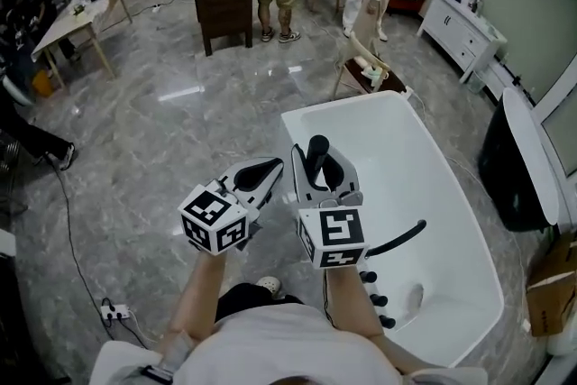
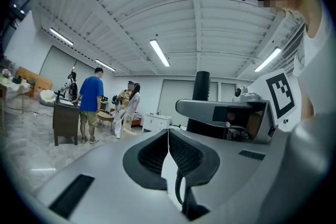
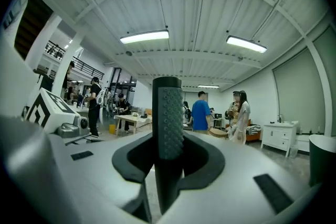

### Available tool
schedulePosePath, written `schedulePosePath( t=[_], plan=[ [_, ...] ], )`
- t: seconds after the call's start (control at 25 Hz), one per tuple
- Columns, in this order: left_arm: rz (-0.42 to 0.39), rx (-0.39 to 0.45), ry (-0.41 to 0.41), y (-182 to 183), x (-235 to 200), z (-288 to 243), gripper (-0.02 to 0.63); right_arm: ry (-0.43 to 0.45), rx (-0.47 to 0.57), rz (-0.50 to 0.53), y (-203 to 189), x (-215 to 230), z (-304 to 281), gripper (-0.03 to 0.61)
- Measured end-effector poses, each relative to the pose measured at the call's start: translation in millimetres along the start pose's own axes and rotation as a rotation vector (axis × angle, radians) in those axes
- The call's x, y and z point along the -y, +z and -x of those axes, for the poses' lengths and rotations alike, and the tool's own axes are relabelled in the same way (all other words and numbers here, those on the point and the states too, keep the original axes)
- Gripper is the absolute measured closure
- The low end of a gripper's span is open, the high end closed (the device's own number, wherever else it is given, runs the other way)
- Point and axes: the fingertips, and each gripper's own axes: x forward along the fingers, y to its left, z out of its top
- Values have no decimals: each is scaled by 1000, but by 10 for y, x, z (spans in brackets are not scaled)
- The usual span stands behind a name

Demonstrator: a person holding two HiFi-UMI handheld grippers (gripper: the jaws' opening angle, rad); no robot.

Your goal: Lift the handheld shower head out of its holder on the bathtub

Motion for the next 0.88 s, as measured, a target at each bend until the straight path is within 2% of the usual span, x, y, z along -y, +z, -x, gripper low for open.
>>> schedulePosePath(
  t=[0.4, 0.72, 0.88],
  plan=[
    [-11, 60, 172, 287, -534, 634, 601, 247, 12, 51, 252, -826, -439, 465],
    [-15, 82, 318, 367, -823, 1240, 601, 420, 55, 38, 450, -1551, -653, 466],
    [-13, 101, 401, 356, -931, 1588, 601, 516, 58, 1, 425, -1953, -678, 468]
  ],
)
